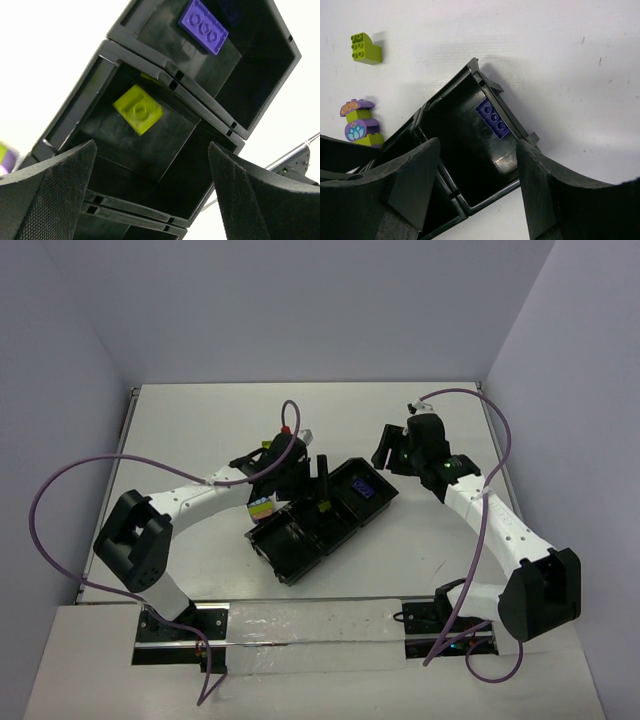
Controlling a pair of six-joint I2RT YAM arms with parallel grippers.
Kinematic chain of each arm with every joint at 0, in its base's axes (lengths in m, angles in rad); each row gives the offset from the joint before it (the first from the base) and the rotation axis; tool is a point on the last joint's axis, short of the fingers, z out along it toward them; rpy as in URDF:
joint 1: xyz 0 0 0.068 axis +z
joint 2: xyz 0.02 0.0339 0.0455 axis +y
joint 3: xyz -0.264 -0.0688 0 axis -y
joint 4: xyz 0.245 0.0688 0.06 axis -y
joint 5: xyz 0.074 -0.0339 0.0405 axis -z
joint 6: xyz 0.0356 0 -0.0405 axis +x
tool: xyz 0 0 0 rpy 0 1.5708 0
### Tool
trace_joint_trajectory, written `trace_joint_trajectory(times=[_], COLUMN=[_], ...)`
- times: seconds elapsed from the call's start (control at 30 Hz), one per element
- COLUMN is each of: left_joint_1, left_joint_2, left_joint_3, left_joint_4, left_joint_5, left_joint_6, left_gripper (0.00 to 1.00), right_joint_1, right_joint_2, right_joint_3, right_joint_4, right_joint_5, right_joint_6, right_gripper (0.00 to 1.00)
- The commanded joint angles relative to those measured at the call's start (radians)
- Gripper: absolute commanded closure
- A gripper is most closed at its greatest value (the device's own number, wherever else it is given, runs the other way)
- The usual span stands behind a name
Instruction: Sort the legos into containers by color
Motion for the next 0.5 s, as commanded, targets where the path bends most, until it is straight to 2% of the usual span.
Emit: trace_joint_trajectory(times=[0.0,0.1,0.23,0.33,0.47], left_joint_1=[0.01,0.087,0.166,0.246,0.293], left_joint_2=[-0.064,-0.015,0.099,0.162,0.26], left_joint_3=[0.132,0.213,0.308,0.385,0.469], left_joint_4=[-0.112,-0.205,-0.267,-0.278,-0.291], left_joint_5=[-0.204,-0.307,-0.395,-0.384,-0.342], left_joint_6=[0.062,0.086,0.139,0.178,0.221], left_gripper=[0.04,0.07,0.03,0.01,0.01], right_joint_1=[0.005,0.005,0.004,0.005,0.005], right_joint_2=[-0.042,-0.039,-0.034,-0.029,-0.021], right_joint_3=[0.024,0.029,0.035,0.037,0.036], right_joint_4=[0.003,-0.002,-0.006,-0.009,-0.008], right_joint_5=[0.011,0.01,0.005,0.004,-0.001], right_joint_6=[0.007,0.001,-0.004,-0.006,-0.009], right_gripper=[0.3,0.3,0.3,0.3,0.3])
